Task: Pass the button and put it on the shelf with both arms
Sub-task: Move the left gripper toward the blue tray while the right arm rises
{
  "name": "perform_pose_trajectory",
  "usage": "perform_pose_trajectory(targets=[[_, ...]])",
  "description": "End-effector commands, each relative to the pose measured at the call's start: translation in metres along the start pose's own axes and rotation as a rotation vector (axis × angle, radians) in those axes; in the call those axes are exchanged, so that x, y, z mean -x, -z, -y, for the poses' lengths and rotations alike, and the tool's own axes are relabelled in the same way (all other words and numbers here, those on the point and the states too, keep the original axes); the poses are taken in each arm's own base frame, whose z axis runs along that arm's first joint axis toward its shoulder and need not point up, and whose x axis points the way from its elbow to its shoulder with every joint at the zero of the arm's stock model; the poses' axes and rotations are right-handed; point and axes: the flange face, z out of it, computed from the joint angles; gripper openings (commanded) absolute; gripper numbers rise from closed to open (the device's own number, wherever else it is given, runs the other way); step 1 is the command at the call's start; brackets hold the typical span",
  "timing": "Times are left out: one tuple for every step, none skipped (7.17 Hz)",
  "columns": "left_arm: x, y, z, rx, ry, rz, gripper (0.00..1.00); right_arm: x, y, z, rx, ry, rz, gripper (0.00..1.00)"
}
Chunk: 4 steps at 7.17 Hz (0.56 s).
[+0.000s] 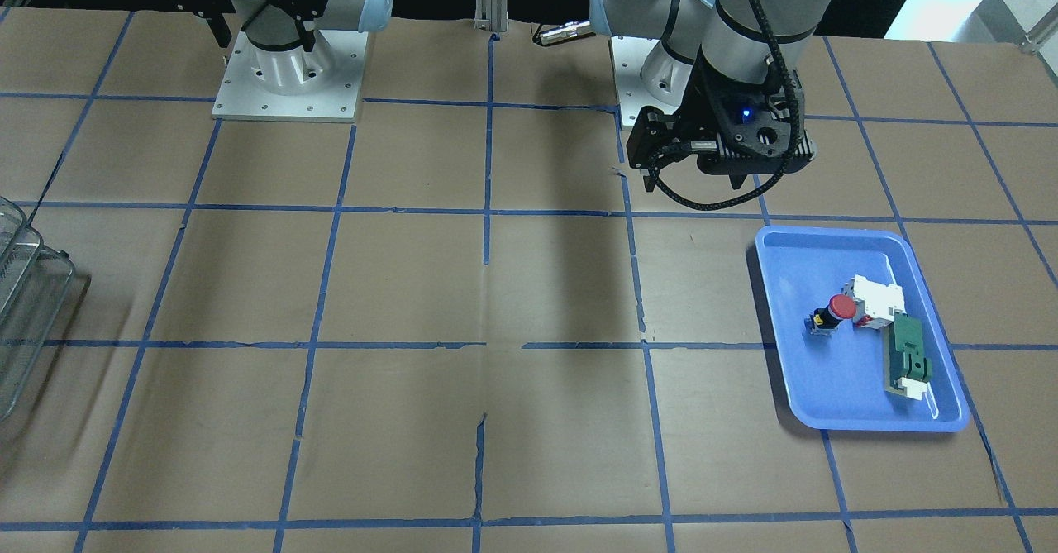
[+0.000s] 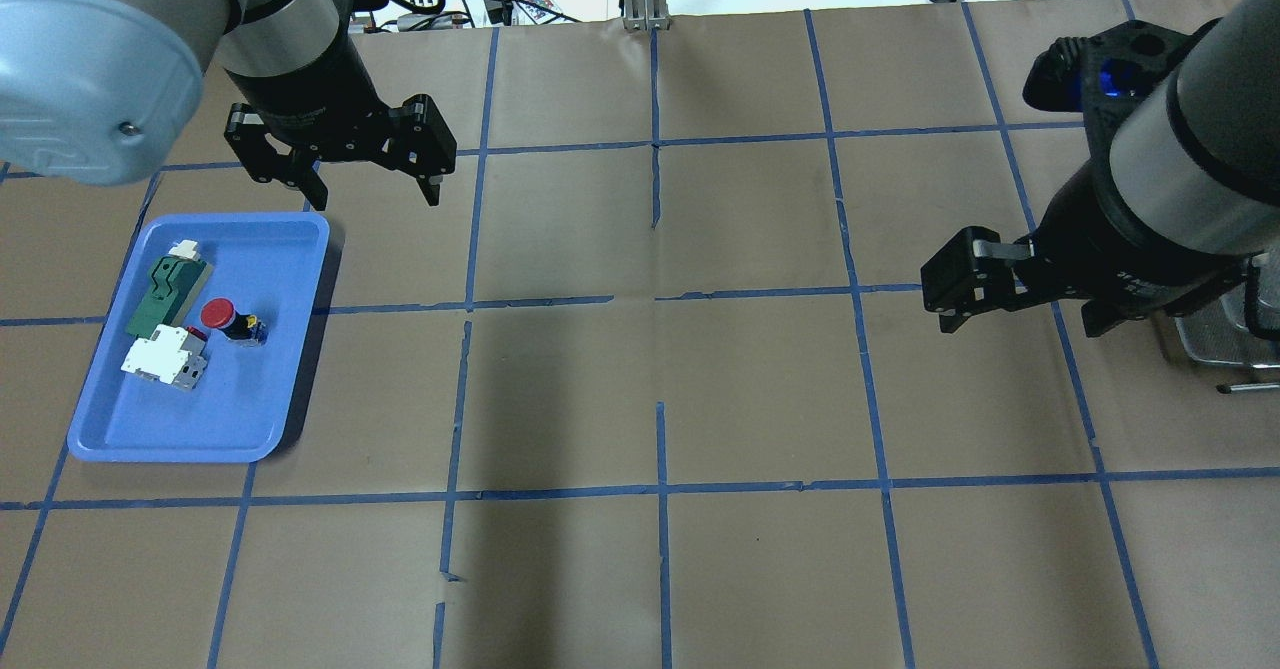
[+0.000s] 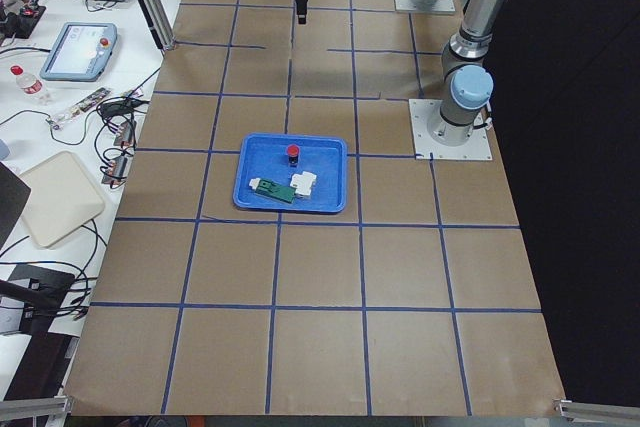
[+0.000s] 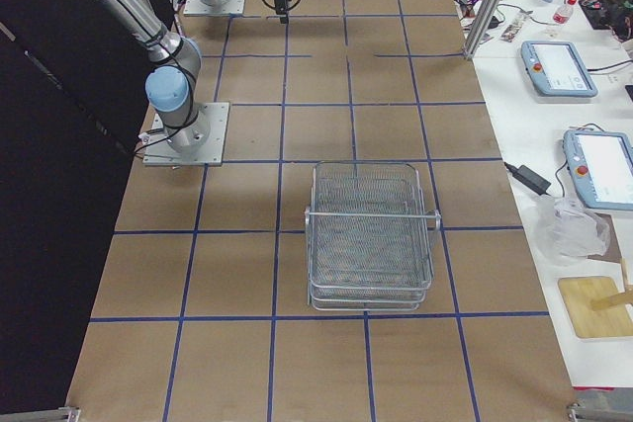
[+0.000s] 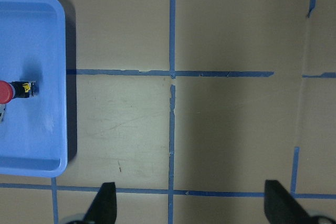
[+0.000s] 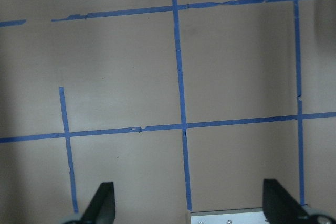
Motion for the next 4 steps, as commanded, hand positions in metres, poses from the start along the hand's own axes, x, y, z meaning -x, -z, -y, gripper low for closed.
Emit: perform_pose_trajectory(targets=[[0.003,-0.004,-0.012,0.007,-0.033,0.008,1.0,0.0,-0.043,0.024,0.103,-0.003,0.003,1.0],[0.016,-0.011,-0.01,0.034,-0.021,0.011,1.0,-0.001,-0.046,0.024,0.105,-0.001,0.0,1.0],[0.04,-0.037,0.003,0.083,0.024,0.005,1.0,-0.001,-0.047,0.025,0.105,0.0,-0.002,1.0],[0.06,-0.062,0.01,0.117,0.061,0.004,1.0,0.0,-0.041,0.025,0.092,-0.004,0.003,1.0]])
